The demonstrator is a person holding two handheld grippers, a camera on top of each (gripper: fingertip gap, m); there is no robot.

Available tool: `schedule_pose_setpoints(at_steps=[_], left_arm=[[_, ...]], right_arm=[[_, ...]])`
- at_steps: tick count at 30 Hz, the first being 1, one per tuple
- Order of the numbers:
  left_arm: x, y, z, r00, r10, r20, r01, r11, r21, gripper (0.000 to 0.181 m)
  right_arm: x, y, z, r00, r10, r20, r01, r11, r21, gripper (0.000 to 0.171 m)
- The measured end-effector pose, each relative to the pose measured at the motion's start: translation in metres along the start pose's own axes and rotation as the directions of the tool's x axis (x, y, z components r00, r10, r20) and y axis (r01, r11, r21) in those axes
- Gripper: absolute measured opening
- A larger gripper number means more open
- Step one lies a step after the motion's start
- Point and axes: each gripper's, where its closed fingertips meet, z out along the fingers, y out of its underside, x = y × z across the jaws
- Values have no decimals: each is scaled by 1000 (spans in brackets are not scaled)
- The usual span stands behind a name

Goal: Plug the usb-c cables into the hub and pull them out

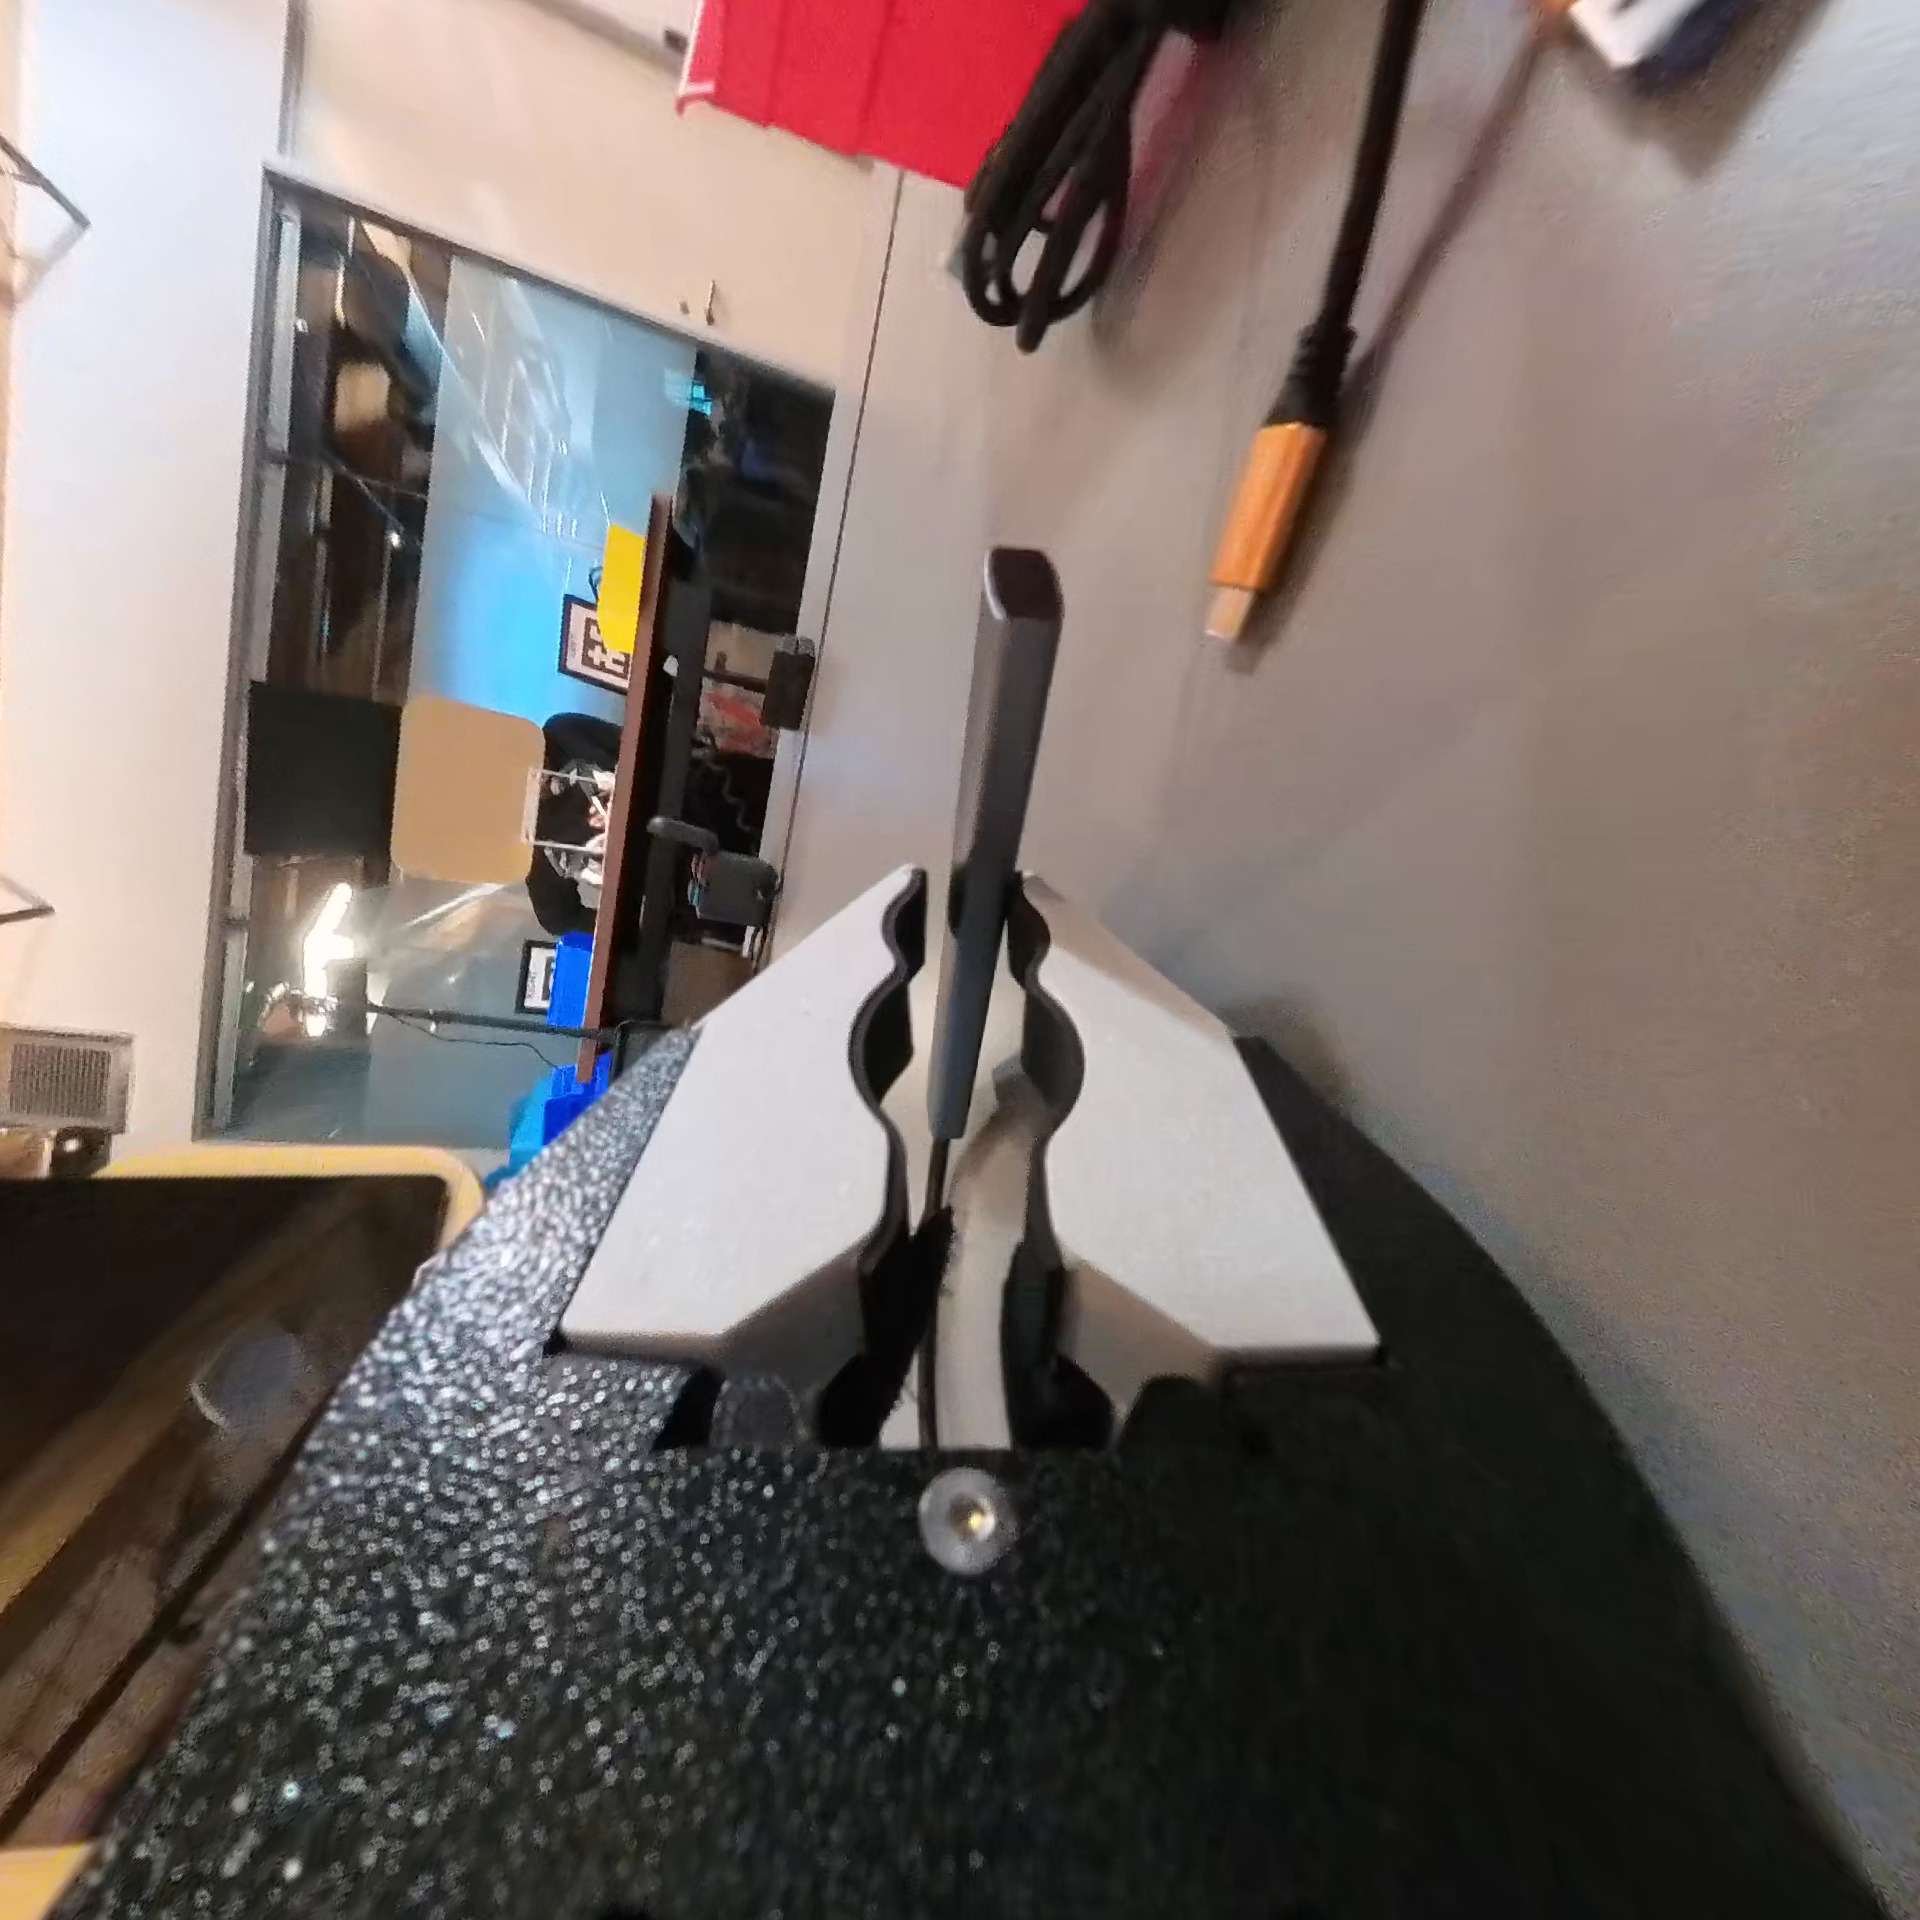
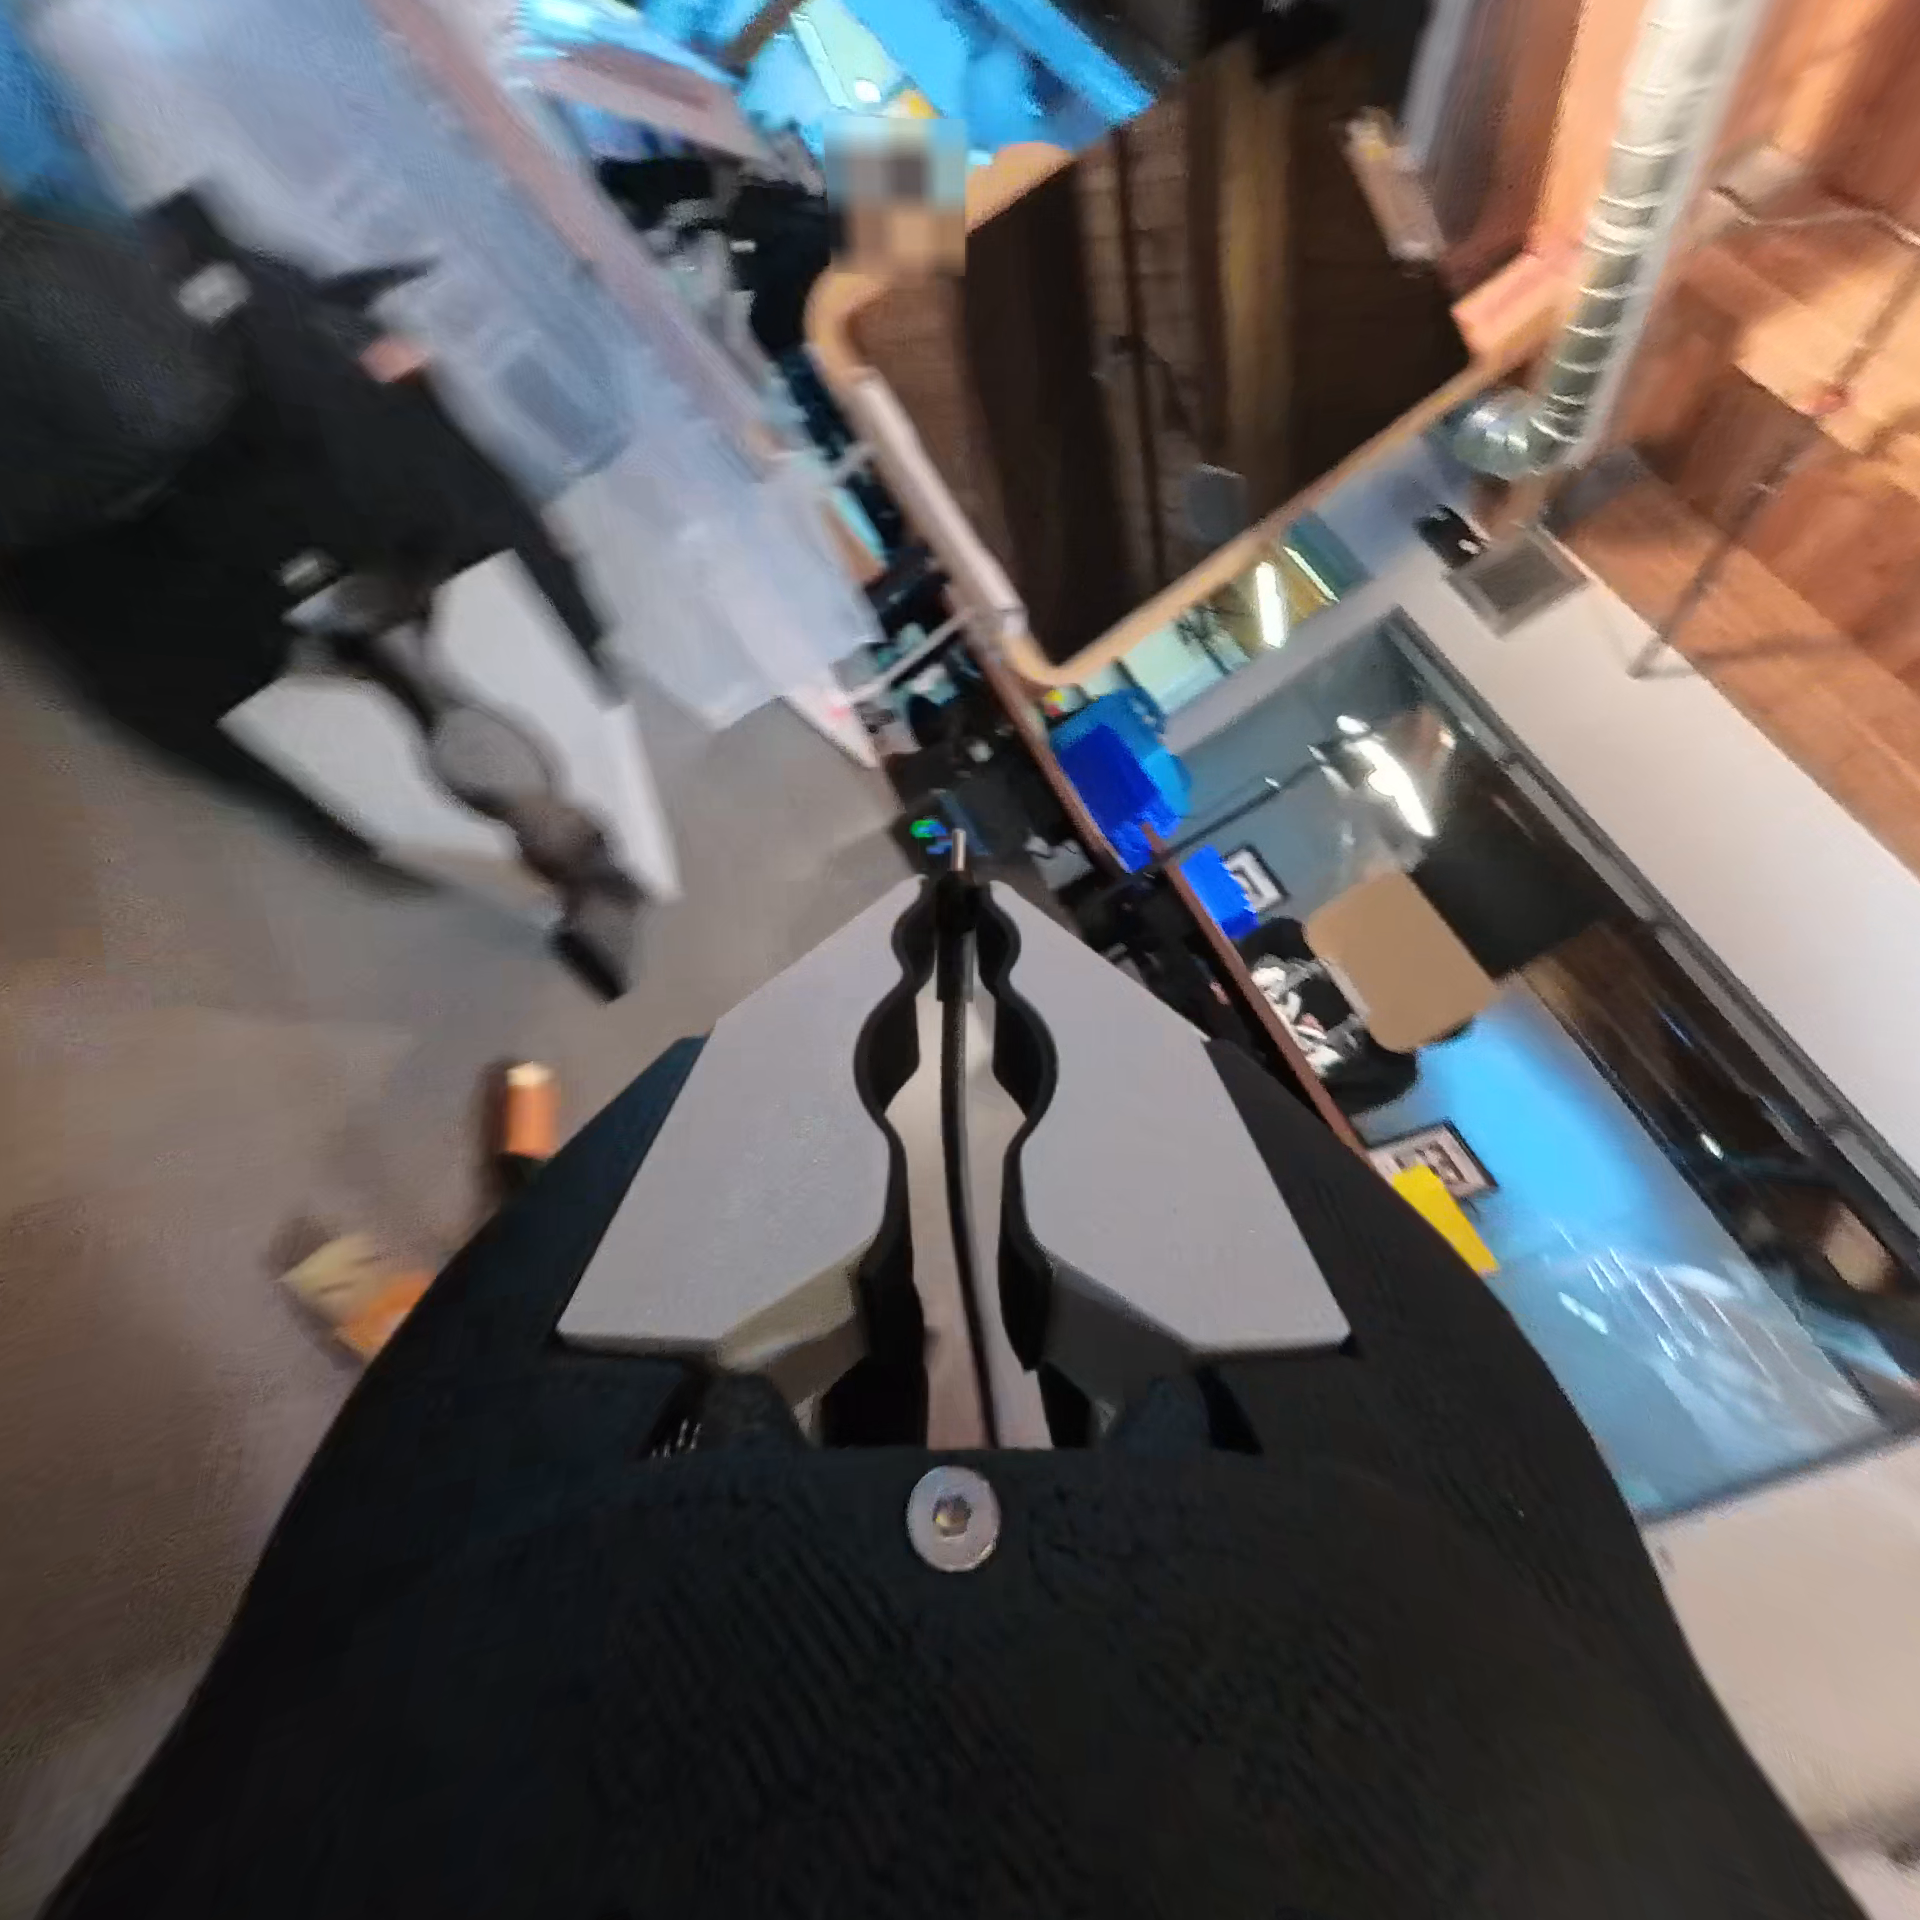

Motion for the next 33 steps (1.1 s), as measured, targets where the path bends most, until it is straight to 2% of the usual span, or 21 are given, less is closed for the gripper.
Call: schedule_pose_setpoints(at_steps=[2, 5, 9, 13, 15, 17, 20, 23, 27, 28, 30, 31, 33], left_arm=[[-2, 1, 3, 1000, -7, 7, 7, 1000, -4, 9], [-4, -3, -3, 1000, -5, 15, 5, 999, 34, 9], [-1, -4, -2, 1000, 17, 4, -17, 999, 36, 9], [1, -4, -2, 1000, 24, -5, -24, 999, 33, 9], [2, -3, -2, 1000, 25, -8, -25, 999, 32, 9], [2, -3, -1, 999, 33, -10, -33, 999, 29, 9], [3, -3, -2, 999, 39, -8, -39, 999, 28, 9], [3, -2, -2, 999, 40, -9, -40, 999, 28, 9], [3, -2, -2, 999, 43, -11, -42, 999, 27, 9], [3, -2, -3, 999, 44, -12, -43, 999, 26, 9], [4, -2, -3, 999, 46, -12, -46, 999, 26, 9], [3, -2, -3, 999, 47, -11, -46, 999, 26, 9], [4, -1, -3, 999, 48, -13, -48, 999, 26, 9]], right_arm=[[50, -11, -6, 993, 74, -91, -76, 997, -18, 5], [121, -20, -28, 959, 237, -155, -247, 968, -50, 6], [198, -39, -76, 876, 408, -259, -407, 911, 57, 4], [246, -45, -107, 863, 369, -345, -380, 924, 39, 4], [262, -36, -116, 866, 320, -384, -358, 933, -29, 4], [273, -12, -126, 861, 271, -430, -360, 923, -138, 4], [268, 39, -142, 842, 278, -462, -433, 859, -272, 5], [242, 88, -151, 846, 325, -423, -491, 784, -380, 5], [167, 133, -157, 844, 512, -160, -500, 644, -579, 7], [148, 144, -162, 830, 546, -109, -474, 590, -653, 12], [126, 160, -171, 827, 558, -68, -407, 510, -758, 41], [120, 160, -172, 835, 548, -46, -373, 502, -780, 44], [121, 144, -164, 866, 500, -4, -327, 559, -762, 52]])
